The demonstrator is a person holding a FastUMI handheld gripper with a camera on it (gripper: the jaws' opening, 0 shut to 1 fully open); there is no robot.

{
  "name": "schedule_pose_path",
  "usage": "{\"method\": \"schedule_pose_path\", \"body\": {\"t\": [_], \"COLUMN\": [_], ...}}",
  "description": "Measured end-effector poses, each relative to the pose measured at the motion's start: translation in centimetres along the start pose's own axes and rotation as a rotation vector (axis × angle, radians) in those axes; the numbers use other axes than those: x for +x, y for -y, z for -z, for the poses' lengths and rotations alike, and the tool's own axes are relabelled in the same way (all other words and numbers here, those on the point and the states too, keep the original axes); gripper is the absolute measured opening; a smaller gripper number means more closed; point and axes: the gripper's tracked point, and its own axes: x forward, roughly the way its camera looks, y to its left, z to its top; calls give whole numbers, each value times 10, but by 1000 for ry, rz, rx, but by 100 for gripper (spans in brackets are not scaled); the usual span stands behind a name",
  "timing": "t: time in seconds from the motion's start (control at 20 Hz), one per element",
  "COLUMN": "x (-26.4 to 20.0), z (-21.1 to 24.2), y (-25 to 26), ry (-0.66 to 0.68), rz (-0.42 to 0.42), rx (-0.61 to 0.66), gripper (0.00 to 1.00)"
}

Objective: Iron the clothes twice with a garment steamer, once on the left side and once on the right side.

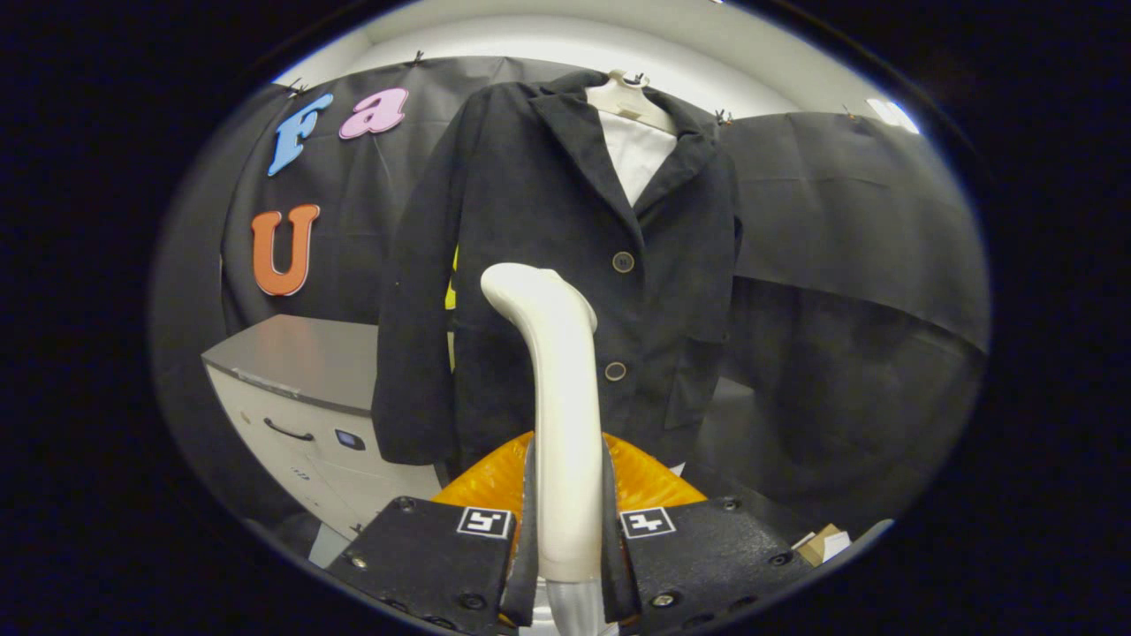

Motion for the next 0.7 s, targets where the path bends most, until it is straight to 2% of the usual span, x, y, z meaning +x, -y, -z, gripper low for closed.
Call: {"method": "schedule_pose_path", "body": {"t": [0.7], "x": [7], "z": [72], "y": [1], "ry": [-112], "rz": [2], "rx": [2], "gripper": [32]}}
